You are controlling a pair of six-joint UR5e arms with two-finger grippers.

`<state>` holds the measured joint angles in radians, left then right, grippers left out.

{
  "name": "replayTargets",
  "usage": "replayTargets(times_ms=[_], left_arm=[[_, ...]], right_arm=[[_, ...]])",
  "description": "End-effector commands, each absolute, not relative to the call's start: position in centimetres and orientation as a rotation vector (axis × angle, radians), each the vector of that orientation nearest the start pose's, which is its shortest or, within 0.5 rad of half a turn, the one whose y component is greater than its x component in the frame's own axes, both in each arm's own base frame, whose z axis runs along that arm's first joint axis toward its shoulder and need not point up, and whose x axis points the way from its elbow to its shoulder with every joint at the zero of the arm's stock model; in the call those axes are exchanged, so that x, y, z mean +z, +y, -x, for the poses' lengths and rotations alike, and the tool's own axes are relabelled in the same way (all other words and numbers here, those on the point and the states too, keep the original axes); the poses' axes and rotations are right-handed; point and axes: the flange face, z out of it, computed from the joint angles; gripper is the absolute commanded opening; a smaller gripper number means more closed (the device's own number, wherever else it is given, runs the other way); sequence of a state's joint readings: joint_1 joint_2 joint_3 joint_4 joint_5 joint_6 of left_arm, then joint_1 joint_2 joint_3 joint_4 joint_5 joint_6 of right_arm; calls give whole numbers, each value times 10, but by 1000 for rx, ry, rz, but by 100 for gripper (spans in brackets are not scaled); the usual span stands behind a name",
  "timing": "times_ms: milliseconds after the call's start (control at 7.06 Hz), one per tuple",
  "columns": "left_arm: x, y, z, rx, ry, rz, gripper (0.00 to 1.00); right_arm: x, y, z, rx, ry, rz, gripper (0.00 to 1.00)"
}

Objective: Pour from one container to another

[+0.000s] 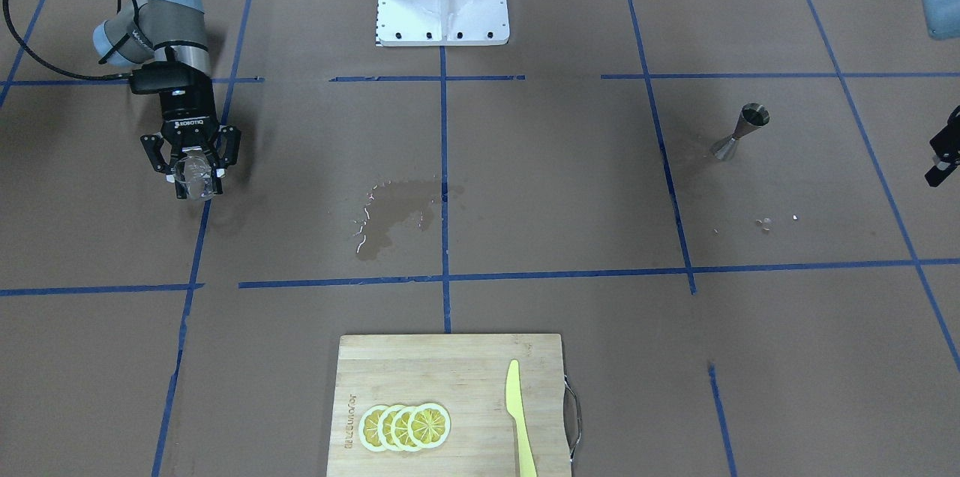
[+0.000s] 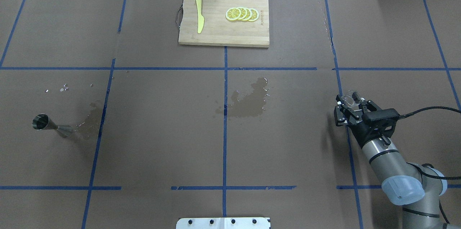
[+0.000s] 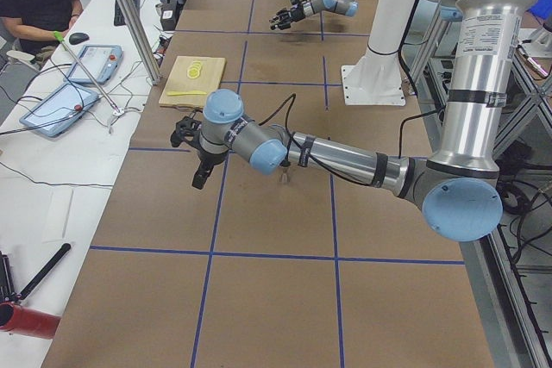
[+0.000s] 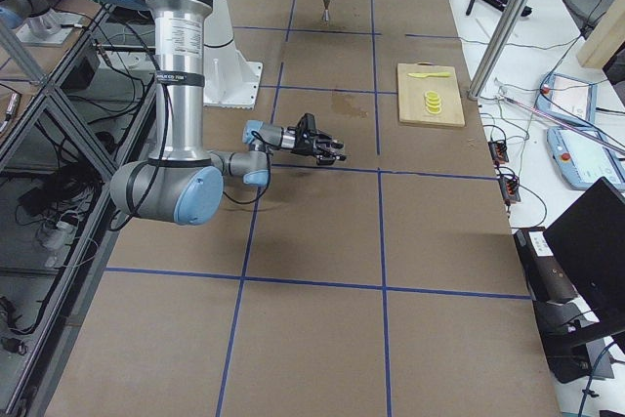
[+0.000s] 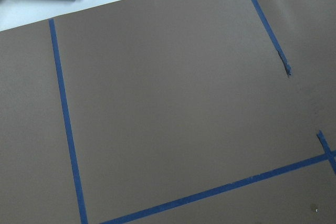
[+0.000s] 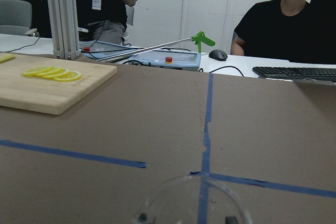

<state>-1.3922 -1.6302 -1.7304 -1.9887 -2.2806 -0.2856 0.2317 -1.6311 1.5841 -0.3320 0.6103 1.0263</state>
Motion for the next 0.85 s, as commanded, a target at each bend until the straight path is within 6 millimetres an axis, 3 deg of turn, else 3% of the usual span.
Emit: replayTargets(times_ms=[0, 425, 708], left_arm=[[498, -529, -25, 128, 808, -446, 100], [483, -526, -24, 78, 823, -450, 100], [488, -522, -23, 75, 823, -443, 100]], right_arm=[[550, -309, 383, 373, -720, -1145, 0], [568, -294, 390, 382, -757, -1125, 0], [572, -284, 397, 373, -749, -1140, 0]])
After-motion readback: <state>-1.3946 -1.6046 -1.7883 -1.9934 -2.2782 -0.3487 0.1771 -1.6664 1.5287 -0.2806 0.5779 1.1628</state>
